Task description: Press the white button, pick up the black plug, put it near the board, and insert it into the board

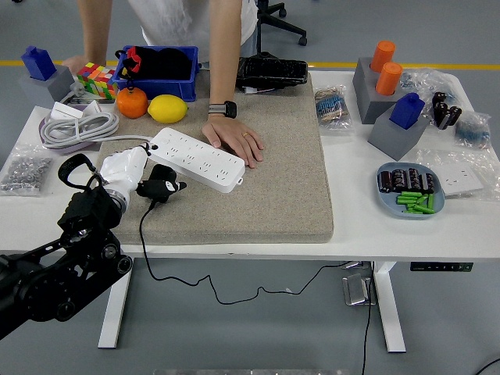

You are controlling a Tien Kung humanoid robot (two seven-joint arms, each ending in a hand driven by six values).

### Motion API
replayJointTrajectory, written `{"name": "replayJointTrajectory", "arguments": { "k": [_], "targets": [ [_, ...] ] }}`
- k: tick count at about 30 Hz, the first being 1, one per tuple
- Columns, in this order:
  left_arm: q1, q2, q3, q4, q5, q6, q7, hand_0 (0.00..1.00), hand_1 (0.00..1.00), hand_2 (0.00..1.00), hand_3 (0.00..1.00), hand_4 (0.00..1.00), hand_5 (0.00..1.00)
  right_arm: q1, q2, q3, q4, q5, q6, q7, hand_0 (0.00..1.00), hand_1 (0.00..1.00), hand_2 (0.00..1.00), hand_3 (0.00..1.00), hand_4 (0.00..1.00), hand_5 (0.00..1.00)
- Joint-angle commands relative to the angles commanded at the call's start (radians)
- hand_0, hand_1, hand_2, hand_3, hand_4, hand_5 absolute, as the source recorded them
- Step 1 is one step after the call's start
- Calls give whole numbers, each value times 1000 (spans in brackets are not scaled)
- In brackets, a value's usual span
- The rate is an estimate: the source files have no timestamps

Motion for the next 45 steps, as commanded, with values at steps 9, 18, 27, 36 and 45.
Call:
{"name": "replayJointTrajectory", "arguments": {
  "k": [9, 18, 27, 36, 45],
  "targets": [
    [-2, -16, 5, 39, -10, 9, 2, 761, 738, 714, 812, 998, 542, -4, 1, -7, 0, 3, -5, 7, 873, 755, 712, 747, 893, 726],
    [-15, -29, 9, 70, -38, 7, 2, 719, 695, 675, 783, 998, 519, -5, 2, -1, 1, 6, -9, 11, 871, 751, 710, 742, 893, 726],
    [-23, -39, 15, 101, -56, -12, 2, 658, 604, 578, 719, 964, 339, -9, 5, 6, 0, 3, -11, 13, 870, 751, 708, 743, 890, 721],
    [-29, -40, 16, 108, -41, -8, 2, 642, 548, 519, 682, 925, 242, -8, 5, 8, 0, 3, -13, 15, 869, 750, 709, 742, 890, 721],
    [-31, -45, 26, 117, -48, 12, 2, 456, 463, 438, 612, 866, 133, -8, 5, 10, 0, 0, -14, 16, 869, 748, 705, 739, 870, 700]
  ]
}}
